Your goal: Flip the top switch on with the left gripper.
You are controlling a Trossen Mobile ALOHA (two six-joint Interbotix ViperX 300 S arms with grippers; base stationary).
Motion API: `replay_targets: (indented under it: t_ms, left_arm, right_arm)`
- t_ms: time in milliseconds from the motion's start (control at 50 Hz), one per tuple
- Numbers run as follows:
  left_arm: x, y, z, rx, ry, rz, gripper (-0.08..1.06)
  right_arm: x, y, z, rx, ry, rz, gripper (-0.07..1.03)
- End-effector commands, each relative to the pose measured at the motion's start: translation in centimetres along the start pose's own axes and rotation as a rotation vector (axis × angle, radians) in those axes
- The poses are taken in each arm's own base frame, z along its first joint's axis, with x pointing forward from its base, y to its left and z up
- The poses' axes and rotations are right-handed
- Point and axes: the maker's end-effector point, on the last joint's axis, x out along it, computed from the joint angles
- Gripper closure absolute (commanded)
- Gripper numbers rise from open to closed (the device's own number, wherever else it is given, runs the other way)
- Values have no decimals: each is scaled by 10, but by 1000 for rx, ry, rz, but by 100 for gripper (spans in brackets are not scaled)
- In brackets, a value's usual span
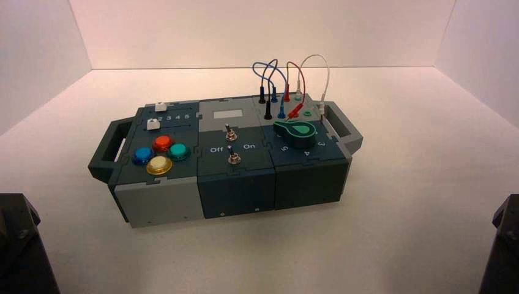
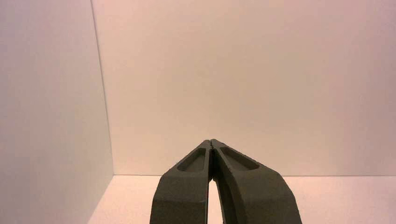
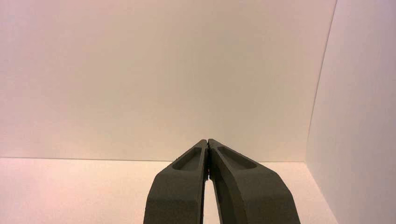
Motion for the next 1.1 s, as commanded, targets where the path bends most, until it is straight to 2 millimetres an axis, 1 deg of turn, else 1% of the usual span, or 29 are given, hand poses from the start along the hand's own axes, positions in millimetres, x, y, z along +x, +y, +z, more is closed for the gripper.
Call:
replay_targets:
  t_ms: [20,300,380,500,520,600,700,720,760,820,880,900,940,960,1100]
  left_arm:
    - [2,-1,10,3,-21,-3,101]
    - [2,-1,8,4,-14,-3,101]
    - [2,-2,6,0,2,-6,101]
    - [2,-11,-2,-12,76,-41,101]
    - [2,-11,-2,-12,76,-41,101]
    - [3,-25,-10,-46,163,-91,101]
    - [5,-35,-17,-78,245,-123,101]
    - [6,-38,-20,-85,279,-131,101]
    - [6,-40,-22,-92,303,-135,101]
    - [9,-47,-28,-113,382,-149,101]
    - [10,-54,-33,-111,446,-167,101]
    - [9,-57,-37,-111,490,-174,101]
    - [10,-62,-43,-102,548,-185,101]
    - [9,-65,-46,-96,576,-192,101]
    - [7,-80,-66,-64,746,-226,101]
  right_arm:
    - [2,2,12,8,-29,7,99]
    - [3,2,11,11,-23,7,99]
    - [5,6,8,17,-8,20,99]
    - [11,21,-2,12,55,74,99]
    - [11,21,-2,12,55,74,99]
    - [20,37,-19,4,162,123,99]
    - [29,50,-34,-8,260,160,99]
    - [32,55,-41,-13,300,174,99]
    - [35,59,-46,-18,325,185,99]
    - [42,71,-62,-34,415,213,99]
    - [45,79,-71,-42,466,231,99]
    - [49,85,-81,-49,522,243,99]
    - [51,92,-90,-46,571,254,99]
    - [51,93,-92,-46,582,256,99]
    - [58,102,-127,0,743,244,99]
